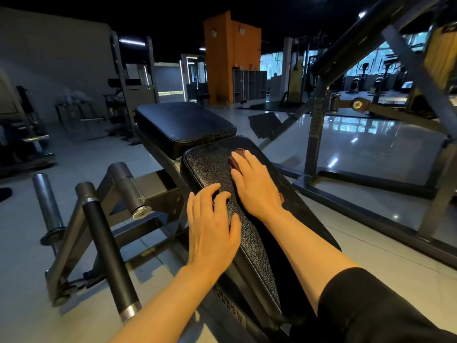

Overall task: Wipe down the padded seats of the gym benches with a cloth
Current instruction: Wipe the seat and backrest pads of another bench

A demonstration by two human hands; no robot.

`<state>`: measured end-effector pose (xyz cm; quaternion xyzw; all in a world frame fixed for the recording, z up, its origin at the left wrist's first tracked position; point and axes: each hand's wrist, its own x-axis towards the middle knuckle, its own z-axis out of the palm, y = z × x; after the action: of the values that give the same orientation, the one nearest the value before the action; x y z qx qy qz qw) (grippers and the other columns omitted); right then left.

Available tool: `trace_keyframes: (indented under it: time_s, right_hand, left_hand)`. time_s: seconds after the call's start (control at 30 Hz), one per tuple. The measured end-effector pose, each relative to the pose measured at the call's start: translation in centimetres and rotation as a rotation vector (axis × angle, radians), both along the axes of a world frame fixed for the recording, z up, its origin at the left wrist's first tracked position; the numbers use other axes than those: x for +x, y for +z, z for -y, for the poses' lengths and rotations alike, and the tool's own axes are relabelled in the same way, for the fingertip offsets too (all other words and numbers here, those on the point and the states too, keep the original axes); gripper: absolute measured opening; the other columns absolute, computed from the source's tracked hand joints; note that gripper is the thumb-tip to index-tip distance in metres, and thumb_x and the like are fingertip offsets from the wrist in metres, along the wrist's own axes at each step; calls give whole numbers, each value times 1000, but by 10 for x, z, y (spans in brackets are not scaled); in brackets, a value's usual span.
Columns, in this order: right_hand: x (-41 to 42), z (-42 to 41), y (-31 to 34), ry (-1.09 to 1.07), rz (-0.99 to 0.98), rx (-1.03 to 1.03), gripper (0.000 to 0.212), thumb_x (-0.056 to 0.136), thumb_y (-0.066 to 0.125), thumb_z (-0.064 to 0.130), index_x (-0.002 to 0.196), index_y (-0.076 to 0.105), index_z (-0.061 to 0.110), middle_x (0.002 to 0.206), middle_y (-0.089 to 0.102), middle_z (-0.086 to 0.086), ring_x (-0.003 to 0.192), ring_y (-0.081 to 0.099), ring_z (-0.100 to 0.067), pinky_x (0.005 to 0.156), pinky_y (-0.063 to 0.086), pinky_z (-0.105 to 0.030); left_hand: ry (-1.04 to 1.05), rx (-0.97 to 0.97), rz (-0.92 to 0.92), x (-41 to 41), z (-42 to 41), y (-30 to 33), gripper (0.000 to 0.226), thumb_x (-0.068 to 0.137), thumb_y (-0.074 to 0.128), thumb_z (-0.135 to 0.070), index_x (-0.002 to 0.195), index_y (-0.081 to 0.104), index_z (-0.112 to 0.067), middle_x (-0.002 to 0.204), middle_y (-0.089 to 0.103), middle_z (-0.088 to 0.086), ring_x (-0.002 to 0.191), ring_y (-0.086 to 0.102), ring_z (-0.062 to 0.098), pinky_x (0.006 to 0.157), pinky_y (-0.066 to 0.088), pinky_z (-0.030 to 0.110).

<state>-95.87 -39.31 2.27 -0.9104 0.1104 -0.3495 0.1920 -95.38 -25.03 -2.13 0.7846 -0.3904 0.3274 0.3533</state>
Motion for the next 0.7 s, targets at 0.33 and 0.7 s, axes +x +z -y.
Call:
trace_keyframes:
  time_s: [0.33,0.7]
  right_hand:
    - [-55,44,-50,-244,-2,285,46,105,33,30,150,32,19,157,29,-3,145,22,-18,117,17,-33]
    - [-12,-58,-17,47,32,18,47,102,29,39,147,34,26,155,24,-5,143,22,-27,116,24,-40]
  left_hand:
    - [-54,25,-55,-18,-11,-21,37,85,58,-25,120,55,-14,132,45,3,128,40,21,115,22,55]
    - [-32,14,-117,-11,-33,-17,52,82,65,-11,131,50,-6,138,45,10,131,41,26,115,23,55]
